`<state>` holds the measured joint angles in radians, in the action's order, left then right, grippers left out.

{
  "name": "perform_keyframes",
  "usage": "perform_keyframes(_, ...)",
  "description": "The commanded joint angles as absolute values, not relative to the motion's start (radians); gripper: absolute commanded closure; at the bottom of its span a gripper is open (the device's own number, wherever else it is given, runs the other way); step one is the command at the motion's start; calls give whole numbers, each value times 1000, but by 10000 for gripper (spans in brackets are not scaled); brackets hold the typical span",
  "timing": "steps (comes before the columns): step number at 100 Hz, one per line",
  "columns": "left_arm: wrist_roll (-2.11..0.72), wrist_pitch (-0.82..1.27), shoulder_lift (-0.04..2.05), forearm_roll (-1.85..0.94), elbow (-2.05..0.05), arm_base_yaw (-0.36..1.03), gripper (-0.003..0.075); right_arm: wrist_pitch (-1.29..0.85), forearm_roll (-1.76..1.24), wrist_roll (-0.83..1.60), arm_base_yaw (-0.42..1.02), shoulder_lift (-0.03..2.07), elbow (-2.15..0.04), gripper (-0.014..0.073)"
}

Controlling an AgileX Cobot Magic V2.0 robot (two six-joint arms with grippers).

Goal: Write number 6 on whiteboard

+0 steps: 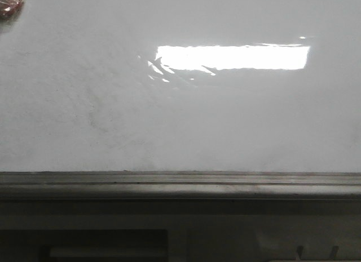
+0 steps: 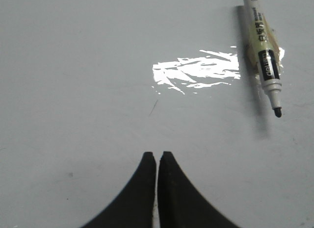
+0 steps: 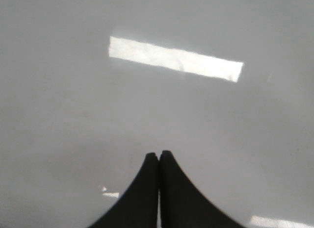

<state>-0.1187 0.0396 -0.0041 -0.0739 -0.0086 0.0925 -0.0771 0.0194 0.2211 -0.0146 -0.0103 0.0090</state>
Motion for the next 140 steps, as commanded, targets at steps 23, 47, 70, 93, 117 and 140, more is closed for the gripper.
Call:
perform_keyframes(23, -113, -33, -35, -80, 39, 91, 740, 0, 25, 221, -19, -30, 32, 659)
perform_keyframes(47, -113, -33, -35, -80, 39, 91, 740, 0, 25, 221, -19, -30, 32, 659)
perform_keyframes(70, -113, -33, -35, -80, 39, 91, 740, 0, 25, 221, -19, -30, 32, 659)
perform_keyframes(93, -113, -33, -35, -80, 39, 91, 740, 0, 25, 221, -19, -30, 32, 659)
perform_keyframes(117, -113, -35, -35, -168, 39, 91, 740, 60, -79, 221, -19, -30, 32, 659)
perform_keyframes(140, -113, -41, -35, -521, 39, 91, 741, 83, -367, 221, -19, -30, 32, 659)
